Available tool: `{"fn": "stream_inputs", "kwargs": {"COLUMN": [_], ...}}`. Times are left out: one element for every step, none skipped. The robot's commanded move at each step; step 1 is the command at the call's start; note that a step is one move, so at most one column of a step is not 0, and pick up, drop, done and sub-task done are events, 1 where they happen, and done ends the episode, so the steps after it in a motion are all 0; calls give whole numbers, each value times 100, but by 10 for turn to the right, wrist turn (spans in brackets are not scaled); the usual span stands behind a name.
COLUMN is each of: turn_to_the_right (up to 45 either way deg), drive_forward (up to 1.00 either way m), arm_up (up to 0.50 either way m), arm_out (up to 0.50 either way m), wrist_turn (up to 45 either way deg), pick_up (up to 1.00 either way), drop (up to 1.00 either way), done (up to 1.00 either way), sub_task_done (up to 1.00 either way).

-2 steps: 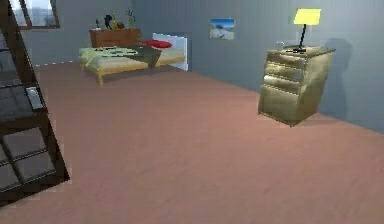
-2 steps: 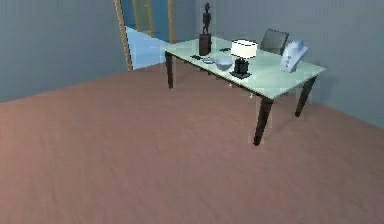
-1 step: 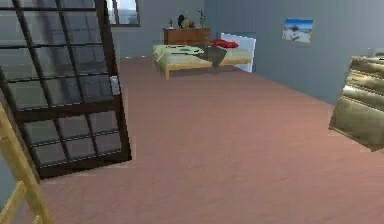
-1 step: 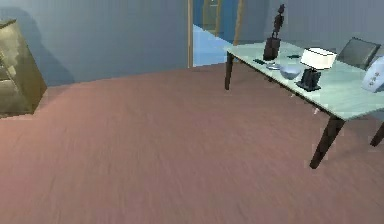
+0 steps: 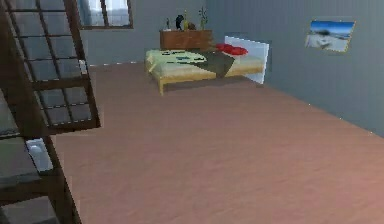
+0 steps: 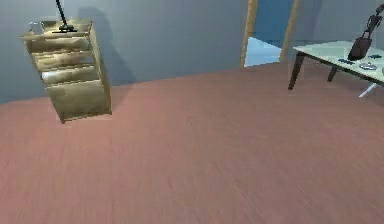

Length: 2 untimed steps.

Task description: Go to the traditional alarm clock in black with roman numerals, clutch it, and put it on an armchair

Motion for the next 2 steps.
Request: {"fn": "stream_inputs", "kwargs": {"turn_to_the_right": [0,-210], "drive_forward": [70,0], "arm_up": [0,0], "arm_out": [0,0], "wrist_turn": [0,0], "pick_up": [0,0], "drop": [0,0], "done": [0,0], "sub_task_done": [0,0]}}
